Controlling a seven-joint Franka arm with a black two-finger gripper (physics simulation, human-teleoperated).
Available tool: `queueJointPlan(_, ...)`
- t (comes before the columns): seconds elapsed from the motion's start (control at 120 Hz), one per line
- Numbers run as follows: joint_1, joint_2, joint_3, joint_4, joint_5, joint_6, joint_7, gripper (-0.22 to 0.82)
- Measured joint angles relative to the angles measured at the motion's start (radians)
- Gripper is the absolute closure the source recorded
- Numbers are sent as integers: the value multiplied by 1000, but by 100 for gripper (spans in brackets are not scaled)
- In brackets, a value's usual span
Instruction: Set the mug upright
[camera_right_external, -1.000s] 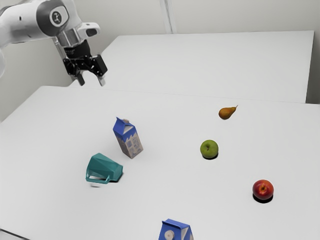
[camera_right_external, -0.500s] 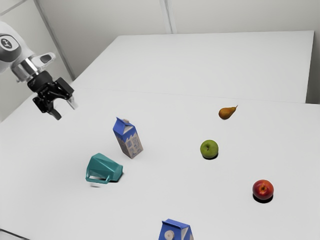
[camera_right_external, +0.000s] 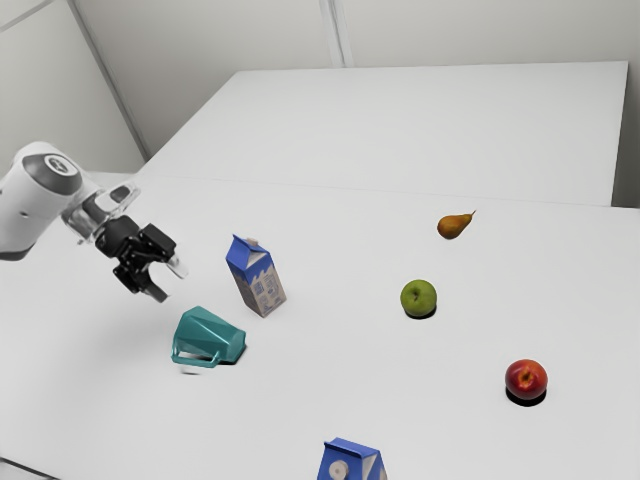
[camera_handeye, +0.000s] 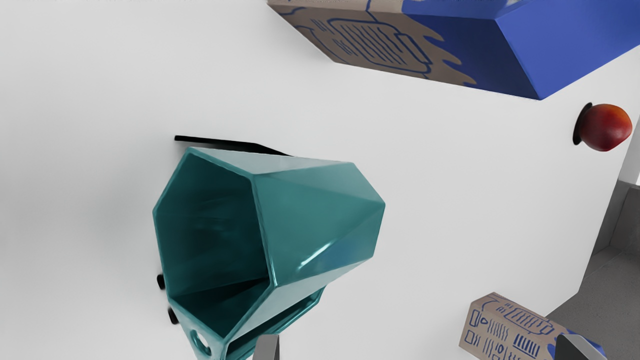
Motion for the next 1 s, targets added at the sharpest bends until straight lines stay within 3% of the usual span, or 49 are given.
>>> queueJointPlan(0.408,39,131,3,-14,-134,110,255,0)
queueJointPlan(1.0,28,102,-2,-131,-222,60,438,0)
